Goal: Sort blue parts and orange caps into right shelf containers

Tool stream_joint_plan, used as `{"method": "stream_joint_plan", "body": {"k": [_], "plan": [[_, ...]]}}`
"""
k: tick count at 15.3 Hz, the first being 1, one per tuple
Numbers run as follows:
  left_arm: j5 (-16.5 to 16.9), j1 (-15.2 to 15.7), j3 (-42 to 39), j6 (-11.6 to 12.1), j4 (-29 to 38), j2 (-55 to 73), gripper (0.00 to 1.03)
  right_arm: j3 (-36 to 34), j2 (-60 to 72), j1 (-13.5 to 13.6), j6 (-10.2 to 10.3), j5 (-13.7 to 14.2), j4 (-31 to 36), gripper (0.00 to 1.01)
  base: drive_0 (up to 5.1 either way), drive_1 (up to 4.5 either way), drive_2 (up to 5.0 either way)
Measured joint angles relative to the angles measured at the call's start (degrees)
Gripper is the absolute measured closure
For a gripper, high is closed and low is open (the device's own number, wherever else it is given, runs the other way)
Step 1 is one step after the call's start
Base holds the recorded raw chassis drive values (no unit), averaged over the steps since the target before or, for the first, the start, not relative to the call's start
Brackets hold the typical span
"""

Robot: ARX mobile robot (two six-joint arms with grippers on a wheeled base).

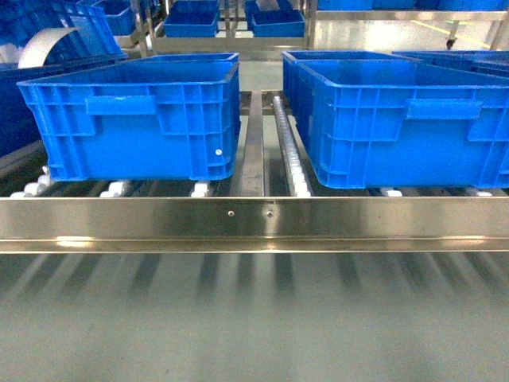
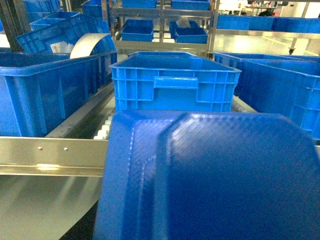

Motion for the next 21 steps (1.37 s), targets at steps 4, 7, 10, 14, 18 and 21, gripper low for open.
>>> {"method": "stream_joint_plan", "body": {"k": [4,7,10,14,18,21], "plan": [[0.02,0.00,0.00,0.00,0.04,0.00,0.61,0.00,0.00,0.00,0.00,0.00,0.04,0.57,0.0,0.00,0.0],[0.02,0.00,0.00,0.00,0.02,0.00,0.61,0.00,0.00,0.00,0.00,0.00,0.04,0.57,0.0,0.00,0.0],[0.02,0.00,0.00,0.02,0.11,0.00,0.61,0.00,0.00,0.00,0.00,0.00,0.15,0.57,0.0,0.00,0.0],[0.02,0.00,0.00,0.02,0.07,0.00,0.61,0.00,0.00,0.00,0.00,0.00,0.07,0.57,0.1,3.30,-3.1],[0.02,0.00,0.00,0.00,-0.04,0.00,0.61,0.00,0.00,0.00,0.00,0.00,0.13,0.57,0.1,4.39,-4.2],[0.02,0.00,0.00,0.00,0.17,0.00,0.61,0.00,0.00,0.00,0.00,0.02,0.15,0.57,0.1,4.39,-4.2]]}}
